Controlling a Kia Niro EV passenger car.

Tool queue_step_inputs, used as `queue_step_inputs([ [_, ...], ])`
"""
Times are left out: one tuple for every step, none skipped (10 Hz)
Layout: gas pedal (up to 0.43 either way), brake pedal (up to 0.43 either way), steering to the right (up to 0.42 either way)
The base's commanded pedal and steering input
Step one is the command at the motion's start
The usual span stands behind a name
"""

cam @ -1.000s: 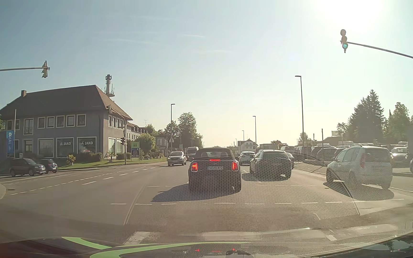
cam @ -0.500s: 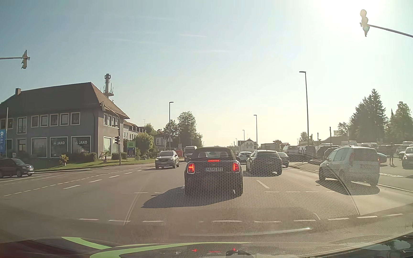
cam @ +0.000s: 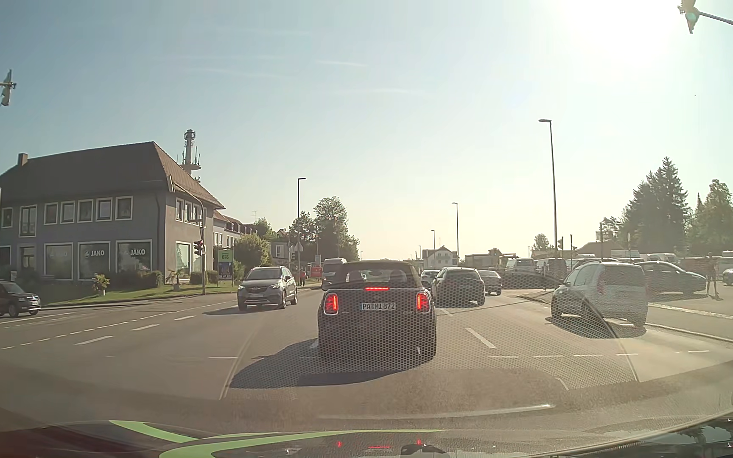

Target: Follow the waypoints while adhering to traffic rules and regulations

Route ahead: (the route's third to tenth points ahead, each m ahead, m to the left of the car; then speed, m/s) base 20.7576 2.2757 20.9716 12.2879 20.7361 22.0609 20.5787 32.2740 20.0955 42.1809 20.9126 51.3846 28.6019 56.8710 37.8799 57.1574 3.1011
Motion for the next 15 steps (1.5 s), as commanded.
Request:
queue_step_inputs([
  [0.0,0.232,0.001],
  [0.0,0.238,0.001],
  [0.0,0.238,0.001],
  [0.0,0.238,0.001],
  [0.0,0.238,0.0],
  [0.0,0.244,0.0],
  [0.0,0.238,0.0],
  [0.0,0.244,0.0],
  [0.0,0.244,0.0],
  [0.0,0.244,0.0],
  [0.0,0.244,0.0],
  [0.0,0.244,0.0],
  [0.0,0.25,0.0],
  [0.0,0.238,0.0],
  [0.0,0.213,0.0],
])
